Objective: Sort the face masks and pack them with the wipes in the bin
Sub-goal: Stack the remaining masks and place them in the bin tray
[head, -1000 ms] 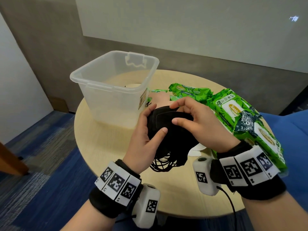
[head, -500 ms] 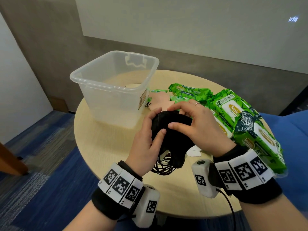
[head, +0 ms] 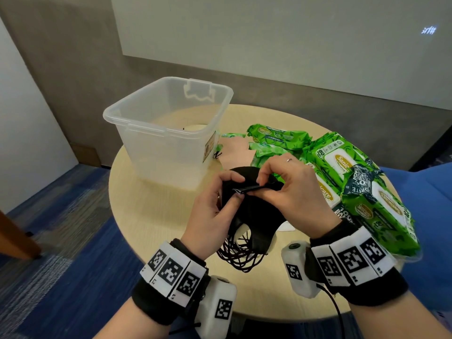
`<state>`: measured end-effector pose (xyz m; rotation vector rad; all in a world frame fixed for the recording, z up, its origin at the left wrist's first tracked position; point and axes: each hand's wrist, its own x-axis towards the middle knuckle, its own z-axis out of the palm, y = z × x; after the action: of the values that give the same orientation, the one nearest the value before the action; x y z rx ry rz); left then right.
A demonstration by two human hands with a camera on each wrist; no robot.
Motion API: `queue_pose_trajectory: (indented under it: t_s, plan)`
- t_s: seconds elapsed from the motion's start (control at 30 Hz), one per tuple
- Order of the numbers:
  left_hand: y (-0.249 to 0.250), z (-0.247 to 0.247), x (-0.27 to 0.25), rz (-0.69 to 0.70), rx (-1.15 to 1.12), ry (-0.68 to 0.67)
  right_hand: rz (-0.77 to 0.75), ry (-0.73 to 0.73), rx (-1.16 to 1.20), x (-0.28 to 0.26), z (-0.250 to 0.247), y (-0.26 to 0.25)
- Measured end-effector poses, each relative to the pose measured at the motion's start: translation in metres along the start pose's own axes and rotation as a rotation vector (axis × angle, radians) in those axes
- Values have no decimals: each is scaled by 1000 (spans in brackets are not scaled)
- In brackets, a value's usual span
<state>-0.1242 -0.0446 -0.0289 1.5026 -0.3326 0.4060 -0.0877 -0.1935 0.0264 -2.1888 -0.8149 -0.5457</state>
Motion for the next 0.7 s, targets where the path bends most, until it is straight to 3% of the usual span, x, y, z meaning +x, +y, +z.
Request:
queue_pose_trajectory:
  t_s: [0.17, 0.3, 0.37, 0.7]
  plan:
    - [3, -1, 0, -103, -54, -52, 75, -169, 186, 2, -5, 2]
    - [6, -1, 0, -149, -54, -137, 196, -363, 493, 8, -13, 3]
    - [7, 1, 0, -157, -67, -151, 201, -411, 502, 11, -16, 3]
    - [8, 2, -3, -112, -59, -145, 128, -222, 183, 10, -9, 1]
